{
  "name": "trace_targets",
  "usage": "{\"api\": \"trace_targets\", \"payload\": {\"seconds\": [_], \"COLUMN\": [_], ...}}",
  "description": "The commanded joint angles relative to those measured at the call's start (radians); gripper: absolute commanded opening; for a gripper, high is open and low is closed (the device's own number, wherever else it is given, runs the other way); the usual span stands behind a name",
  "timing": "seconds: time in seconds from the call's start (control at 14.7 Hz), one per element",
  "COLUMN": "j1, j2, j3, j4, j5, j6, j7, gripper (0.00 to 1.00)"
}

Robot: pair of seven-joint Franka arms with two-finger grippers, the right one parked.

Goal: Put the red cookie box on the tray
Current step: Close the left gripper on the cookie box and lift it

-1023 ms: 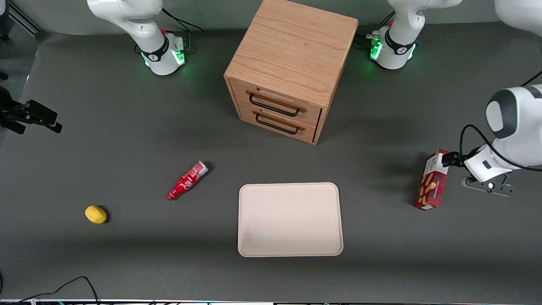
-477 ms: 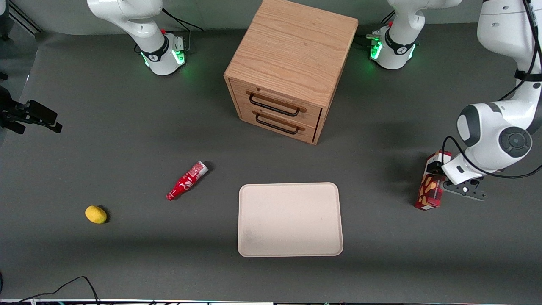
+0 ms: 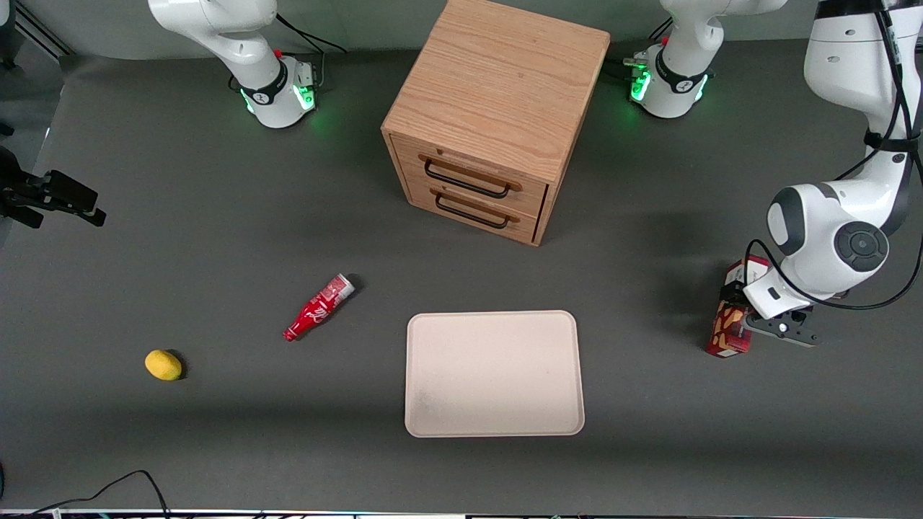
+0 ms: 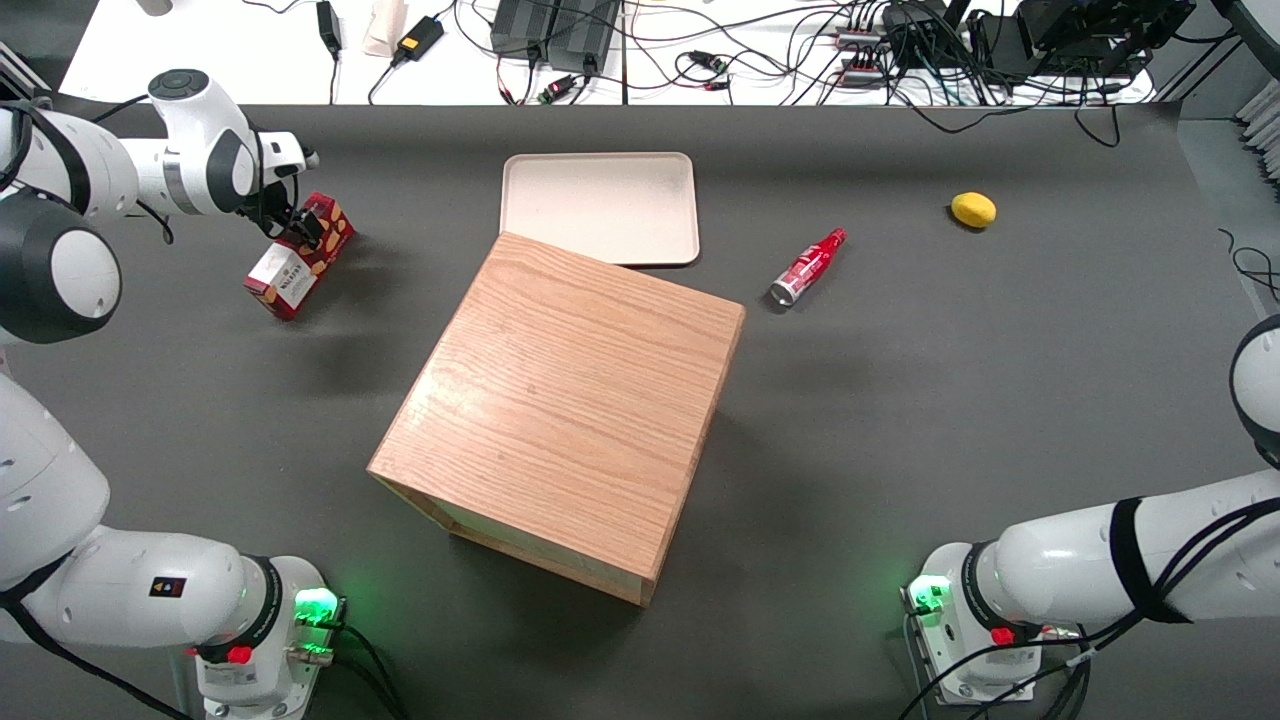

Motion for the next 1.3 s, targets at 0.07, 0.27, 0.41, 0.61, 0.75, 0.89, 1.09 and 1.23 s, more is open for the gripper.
{"api": "trace_targets", "payload": {"seconds": [0.07, 0.27, 0.41, 0.61, 0.75, 0.89, 1.09, 1.23], "j1": [-0.002, -0.005, -0.008, -0.011, -0.014, -0.016, -0.028, -0.048], "j2": [-0.005, -0.005, -0.005, -0.008, -0.006, -0.009, -0.053, -0.100], "j3": [0.002, 0.002, 0.002, 0.002, 0.002, 0.002, 0.002, 0.002], "j4": [-0.018, -0.018, -0.018, -0.018, -0.018, -0.016, -0.007, 0.027], "j5": [-0.072, -0.078, -0.080, -0.081, -0.083, -0.083, -0.083, -0.077], "j6": [0.016, 0.016, 0.016, 0.016, 0.016, 0.013, -0.038, -0.148], "j7": [0.024, 0.024, 0.024, 0.024, 0.022, 0.021, 0.009, 0.004], "gripper": [0.82, 0.59, 0.17, 0.00, 0.00, 0.00, 0.00, 0.00]}}
